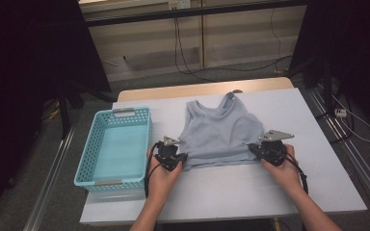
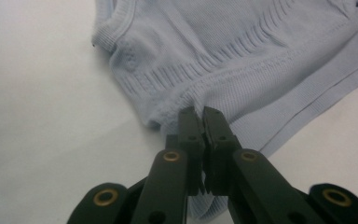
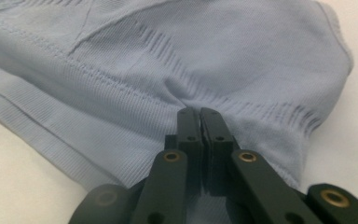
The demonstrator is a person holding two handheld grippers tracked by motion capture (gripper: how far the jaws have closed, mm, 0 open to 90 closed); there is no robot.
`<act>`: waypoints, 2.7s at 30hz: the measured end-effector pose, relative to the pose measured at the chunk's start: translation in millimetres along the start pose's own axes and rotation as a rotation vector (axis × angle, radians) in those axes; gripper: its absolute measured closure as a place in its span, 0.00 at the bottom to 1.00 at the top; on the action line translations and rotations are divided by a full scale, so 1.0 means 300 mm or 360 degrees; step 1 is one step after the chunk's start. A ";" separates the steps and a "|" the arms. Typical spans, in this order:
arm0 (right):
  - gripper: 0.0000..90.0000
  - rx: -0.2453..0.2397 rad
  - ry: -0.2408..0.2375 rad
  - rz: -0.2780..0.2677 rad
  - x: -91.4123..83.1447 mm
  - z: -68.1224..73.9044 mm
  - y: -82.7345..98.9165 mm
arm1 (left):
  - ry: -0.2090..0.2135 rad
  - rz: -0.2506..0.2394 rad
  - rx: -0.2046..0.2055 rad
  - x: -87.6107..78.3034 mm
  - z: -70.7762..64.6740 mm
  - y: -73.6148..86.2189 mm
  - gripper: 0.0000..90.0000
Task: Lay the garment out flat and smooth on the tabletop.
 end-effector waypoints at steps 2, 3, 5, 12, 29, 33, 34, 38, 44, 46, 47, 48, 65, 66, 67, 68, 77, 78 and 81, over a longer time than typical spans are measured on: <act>0.98 -0.0031 0.0025 -0.0004 0.003 0.002 0.000 | 0.0010 0.0004 -0.0001 -0.007 -0.003 -0.001 0.97; 0.98 -0.0035 0.0028 -0.0002 0.003 0.001 0.000 | 0.0014 0.0005 0.0000 -0.009 -0.007 -0.001 0.97; 0.98 -0.0029 0.0039 0.0004 -0.002 -0.007 0.001 | 0.0054 -0.0014 -0.0019 -0.008 -0.010 0.002 0.97; 0.92 0.0005 0.0047 -0.0008 -0.011 -0.019 0.006 | 0.0050 -0.0014 -0.0011 -0.006 -0.006 0.007 0.97; 0.69 0.0229 0.0094 -0.0005 -0.129 -0.135 0.058 | 0.0036 -0.0053 -0.0021 -0.018 -0.010 -0.006 0.93; 0.67 0.0221 0.0084 0.0038 -0.112 -0.125 0.072 | 0.0056 -0.0069 -0.0019 -0.026 -0.012 -0.011 0.86; 0.66 0.0226 0.0071 0.0052 -0.108 -0.122 0.074 | 0.0053 -0.0095 -0.0038 -0.027 -0.016 -0.013 0.84; 0.66 0.0247 0.0048 0.0105 -0.086 -0.115 0.085 | 0.0045 -0.0125 -0.0061 -0.035 -0.011 -0.018 0.73; 0.97 0.0266 -0.0008 0.0106 -0.087 -0.110 0.077 | 0.0011 -0.0181 -0.0066 -0.039 -0.001 -0.025 0.51; 0.98 0.0277 -0.0010 0.0100 -0.096 -0.118 0.073 | 0.0016 -0.0182 -0.0064 -0.042 0.001 -0.026 0.49; 0.98 0.0275 -0.0005 0.0096 -0.104 -0.124 0.073 | 0.0005 -0.0180 -0.0059 -0.042 0.003 -0.026 0.49; 0.98 0.0282 -0.0009 0.0093 -0.115 -0.130 0.072 | 0.0008 -0.0178 -0.0066 -0.044 0.005 -0.026 0.51; 0.98 0.0303 0.0013 0.0077 -0.211 -0.174 0.119 | 0.0020 -0.0098 -0.0098 0.045 0.015 -0.005 0.63; 0.98 0.0307 0.0013 0.0078 -0.211 -0.174 0.121 | 0.0025 -0.0080 -0.0096 0.052 0.016 -0.003 0.66; 0.98 0.0304 0.0014 0.0075 -0.210 -0.174 0.123 | 0.0019 -0.0060 -0.0097 0.060 0.017 0.001 0.67; 0.98 0.0307 0.0013 0.0073 -0.209 -0.174 0.125 | 0.0006 -0.0075 -0.0101 0.065 0.014 0.002 0.68; 0.98 0.0289 0.0020 0.0072 -0.209 -0.162 0.133 | 0.0018 -0.0013 -0.0071 0.077 -0.010 -0.003 0.96; 0.98 0.0292 0.0020 0.0072 -0.209 -0.162 0.134 | 0.0016 -0.0013 -0.0076 0.079 -0.014 -0.006 0.98; 0.98 0.0296 0.0014 0.0068 -0.214 -0.165 0.137 | 0.0002 0.0003 -0.0059 0.071 -0.009 -0.022 0.99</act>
Point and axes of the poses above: each handheld gripper's, and its own axes: x roughly forward along the jaws, y roughly out of its underside, z roughly to its left, the point moved 3 cm from there along x, roughly forward along the jaws, and after that the axes turned 6 degrees about y, right-handed, at the moved point
